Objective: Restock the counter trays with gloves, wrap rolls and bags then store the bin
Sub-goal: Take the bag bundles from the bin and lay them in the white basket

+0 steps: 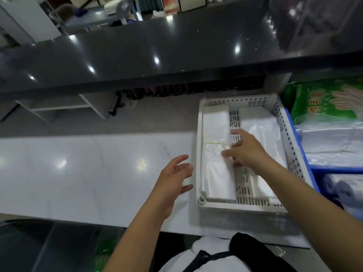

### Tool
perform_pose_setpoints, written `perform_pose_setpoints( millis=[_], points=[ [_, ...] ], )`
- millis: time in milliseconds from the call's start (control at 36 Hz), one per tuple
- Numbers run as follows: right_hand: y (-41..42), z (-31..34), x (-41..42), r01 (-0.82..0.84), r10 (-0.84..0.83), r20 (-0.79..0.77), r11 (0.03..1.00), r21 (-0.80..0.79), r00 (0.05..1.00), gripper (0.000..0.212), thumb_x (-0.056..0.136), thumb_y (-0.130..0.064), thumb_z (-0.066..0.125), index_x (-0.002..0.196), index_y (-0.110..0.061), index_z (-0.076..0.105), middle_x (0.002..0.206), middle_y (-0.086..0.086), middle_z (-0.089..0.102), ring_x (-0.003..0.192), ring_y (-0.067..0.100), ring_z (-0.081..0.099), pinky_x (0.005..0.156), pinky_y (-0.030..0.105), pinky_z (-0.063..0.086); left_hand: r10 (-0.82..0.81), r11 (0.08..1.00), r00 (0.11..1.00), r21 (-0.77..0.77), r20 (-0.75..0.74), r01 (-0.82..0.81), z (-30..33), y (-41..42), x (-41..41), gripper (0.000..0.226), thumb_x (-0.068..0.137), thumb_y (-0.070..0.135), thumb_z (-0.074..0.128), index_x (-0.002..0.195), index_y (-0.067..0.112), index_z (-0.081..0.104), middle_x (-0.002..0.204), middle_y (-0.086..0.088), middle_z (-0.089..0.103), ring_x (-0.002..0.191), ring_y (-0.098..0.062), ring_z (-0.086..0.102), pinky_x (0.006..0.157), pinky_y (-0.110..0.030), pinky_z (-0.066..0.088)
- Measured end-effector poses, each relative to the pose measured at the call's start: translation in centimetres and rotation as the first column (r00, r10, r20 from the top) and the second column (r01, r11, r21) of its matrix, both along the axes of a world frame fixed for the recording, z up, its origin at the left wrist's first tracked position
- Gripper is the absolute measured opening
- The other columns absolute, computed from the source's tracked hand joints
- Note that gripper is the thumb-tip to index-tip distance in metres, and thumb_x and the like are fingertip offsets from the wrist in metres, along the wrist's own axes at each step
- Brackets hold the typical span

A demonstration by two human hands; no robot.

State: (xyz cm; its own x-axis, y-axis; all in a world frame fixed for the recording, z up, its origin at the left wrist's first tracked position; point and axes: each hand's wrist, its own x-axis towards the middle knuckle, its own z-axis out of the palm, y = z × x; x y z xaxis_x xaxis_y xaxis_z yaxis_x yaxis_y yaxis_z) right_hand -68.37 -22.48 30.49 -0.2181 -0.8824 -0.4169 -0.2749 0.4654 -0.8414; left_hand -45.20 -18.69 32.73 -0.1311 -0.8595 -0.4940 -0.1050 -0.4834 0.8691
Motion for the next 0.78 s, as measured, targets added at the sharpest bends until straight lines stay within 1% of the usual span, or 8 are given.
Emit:
perform_pose_setpoints(
  millis=[83,167,250,361,444,528,639,778],
  points=[
    [0.5,-1.1,0.9,-0.094,0.094,-0.146,0.996,0.005,0.985,0.092,0.068,-0.03,0.086,0.145,-0.032,0.035,0.125,0.003,0.06,0.102,0.029,0.064,0.088,0.047,0.055,-0.024,1.0,0.999,0.009,0.027,0.024,-0.3,0.2,0.1,0.033,0.095,0.028,0.063,0.124,0.042,0.06,0.126,0.007,0.061,0.114,-0.012,0.062,0.09,-0.036,0.059],
    [0.9,-1.7,1.2,-0.097,0.085,-0.234,0.994,-0.041,0.969,0.091,0.07,-0.034,0.083,0.147,-0.03,0.035,0.133,0.002,0.058,0.109,0.027,0.06,0.086,0.038,0.05,-0.062,0.998,0.997,0.026,0.043,0.061,-0.6,0.6,0.2,0.039,0.092,0.024,0.067,0.126,0.041,0.059,0.125,0.007,0.062,0.112,-0.013,0.064,0.086,-0.035,0.061],
    [0.8,-1.7,1.7,-0.113,0.089,-0.306,0.992,-0.062,0.948,0.075,0.07,-0.032,0.08,0.136,-0.024,0.044,0.116,0.002,0.062,0.095,0.025,0.06,0.074,0.034,0.046,-0.112,0.993,0.992,0.048,0.052,0.11,-0.7,0.8,-0.1,0.041,0.092,0.02,0.067,0.127,0.038,0.059,0.124,0.005,0.063,0.11,-0.015,0.066,0.085,-0.036,0.061],
    [0.4,-1.3,1.9,-0.125,0.095,-0.357,0.99,-0.062,0.929,0.063,0.069,-0.031,0.082,0.123,-0.018,0.051,0.094,-0.002,0.055,0.079,0.019,0.055,0.065,0.032,0.043,-0.123,0.992,0.99,0.047,0.067,0.12,-0.8,0.7,-0.4,0.039,0.092,0.016,0.065,0.125,0.036,0.062,0.123,0.005,0.062,0.109,-0.014,0.066,0.088,-0.039,0.06],
    [0.5,-1.6,1.9,-0.142,0.115,-0.39,0.989,-0.041,0.913,0.068,0.068,-0.036,0.082,0.124,-0.016,0.05,0.104,0.003,0.06,0.081,0.021,0.054,0.067,0.032,0.042,-0.119,0.992,0.99,0.045,0.075,0.116,-1.0,0.5,-0.5,0.038,0.091,0.016,0.065,0.123,0.038,0.063,0.122,0.004,0.061,0.109,-0.015,0.065,0.087,-0.04,0.06],
    [0.9,-2.0,2.3,-0.16,0.134,-0.421,0.987,-0.027,0.897,0.076,0.068,-0.042,0.08,0.133,-0.02,0.045,0.123,0.005,0.058,0.1,0.026,0.059,0.073,0.033,0.042,-0.114,0.993,0.99,0.04,0.082,0.111,-1.2,0.3,-0.5,0.036,0.092,0.016,0.065,0.12,0.039,0.065,0.12,0.004,0.061,0.106,-0.015,0.066,0.084,-0.039,0.062],
    [0.8,-2.1,2.7,-0.162,0.144,-0.438,0.987,-0.004,0.887,0.084,0.068,-0.045,0.079,0.139,-0.02,0.041,0.13,0.006,0.054,0.11,0.028,0.058,0.076,0.032,0.041,-0.101,0.994,0.993,0.047,0.063,0.098,-1.4,0.1,-0.5,0.034,0.092,0.014,0.064,0.117,0.037,0.067,0.118,0.0,0.063,0.102,-0.019,0.069,0.082,-0.043,0.062],
    [0.4,-1.3,2.8,-0.187,0.185,-0.513,0.981,0.048,0.838,0.063,0.063,-0.053,0.078,0.112,-0.023,0.051,0.113,0.001,0.057,0.089,0.021,0.061,0.064,0.031,0.043,-0.134,0.99,0.99,0.052,0.039,0.132,-1.3,-0.1,-0.2,0.033,0.093,0.017,0.064,0.121,0.035,0.065,0.12,0.0,0.064,0.098,-0.016,0.072,0.082,-0.039,0.062]
  ],
)
